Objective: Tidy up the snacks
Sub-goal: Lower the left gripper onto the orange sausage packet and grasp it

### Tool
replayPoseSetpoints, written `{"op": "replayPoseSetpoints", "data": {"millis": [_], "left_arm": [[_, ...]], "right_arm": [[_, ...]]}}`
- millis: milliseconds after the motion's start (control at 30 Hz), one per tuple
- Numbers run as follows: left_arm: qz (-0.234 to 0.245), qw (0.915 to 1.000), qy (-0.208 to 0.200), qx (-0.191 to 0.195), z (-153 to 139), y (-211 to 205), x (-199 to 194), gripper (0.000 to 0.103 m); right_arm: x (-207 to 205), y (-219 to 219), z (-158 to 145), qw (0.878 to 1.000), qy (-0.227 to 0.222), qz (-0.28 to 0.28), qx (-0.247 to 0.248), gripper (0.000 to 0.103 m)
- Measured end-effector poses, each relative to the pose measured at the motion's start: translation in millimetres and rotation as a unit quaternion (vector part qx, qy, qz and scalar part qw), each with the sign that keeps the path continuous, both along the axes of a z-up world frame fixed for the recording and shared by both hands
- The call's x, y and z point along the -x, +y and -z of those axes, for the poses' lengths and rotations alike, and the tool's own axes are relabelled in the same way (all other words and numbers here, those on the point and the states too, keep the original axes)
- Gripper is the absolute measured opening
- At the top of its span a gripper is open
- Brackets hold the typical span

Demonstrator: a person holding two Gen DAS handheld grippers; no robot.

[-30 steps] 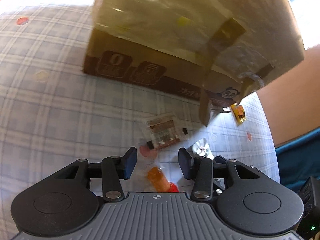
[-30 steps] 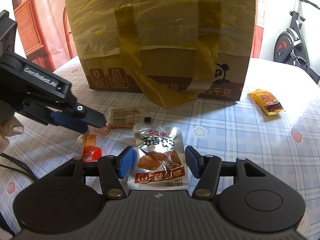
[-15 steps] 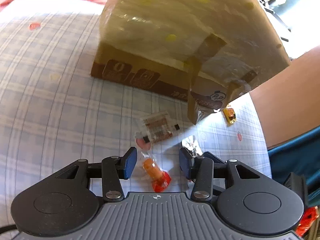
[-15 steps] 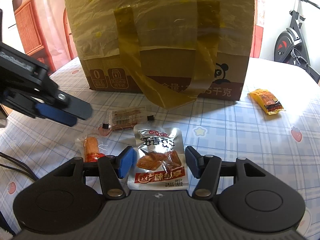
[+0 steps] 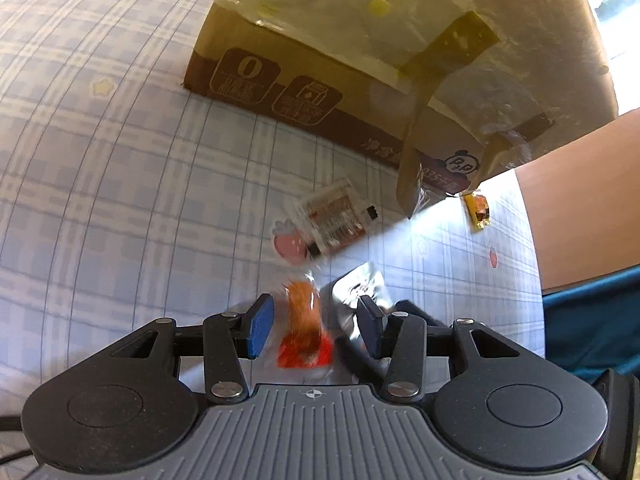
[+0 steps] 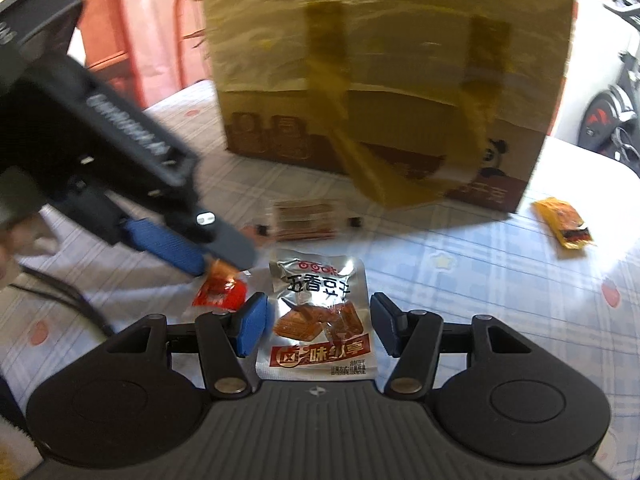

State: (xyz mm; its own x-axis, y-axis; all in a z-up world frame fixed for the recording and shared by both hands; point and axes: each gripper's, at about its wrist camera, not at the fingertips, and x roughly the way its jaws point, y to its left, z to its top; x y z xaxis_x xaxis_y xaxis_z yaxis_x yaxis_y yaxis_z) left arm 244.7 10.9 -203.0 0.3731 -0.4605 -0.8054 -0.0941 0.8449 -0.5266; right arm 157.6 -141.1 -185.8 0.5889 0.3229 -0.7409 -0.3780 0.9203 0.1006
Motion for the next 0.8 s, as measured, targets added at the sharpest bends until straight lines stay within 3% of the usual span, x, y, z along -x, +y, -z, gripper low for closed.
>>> {"op": "replayPoseSetpoints", "data": {"millis": [233, 633, 733, 800], "left_arm": [[0.041, 0.9976, -0.031, -0.046, -6, -13, 3, 0.047], [0.115, 0.9734, -0.107, -0.167, -11, -47, 24, 0.047], [0.133, 0.9602, -0.125, -0.212, -11, -56, 29, 0.035], [0.134, 0.9573, -0.136, -0.217, -12, -53, 33, 0.030]], "right_arm": [[-3, -7, -1, 1.000, -0.005, 0.023, 0.011, 0.058], [-4, -38, -2, 0.997, -0.005, 0.077, 0.012, 0.058], [-2, -39, -4, 0.997, -0.006, 0.078, 0.012, 0.058], [-2, -39, -4, 0.997, -0.007, 0.078, 0.013, 0.058]]}}
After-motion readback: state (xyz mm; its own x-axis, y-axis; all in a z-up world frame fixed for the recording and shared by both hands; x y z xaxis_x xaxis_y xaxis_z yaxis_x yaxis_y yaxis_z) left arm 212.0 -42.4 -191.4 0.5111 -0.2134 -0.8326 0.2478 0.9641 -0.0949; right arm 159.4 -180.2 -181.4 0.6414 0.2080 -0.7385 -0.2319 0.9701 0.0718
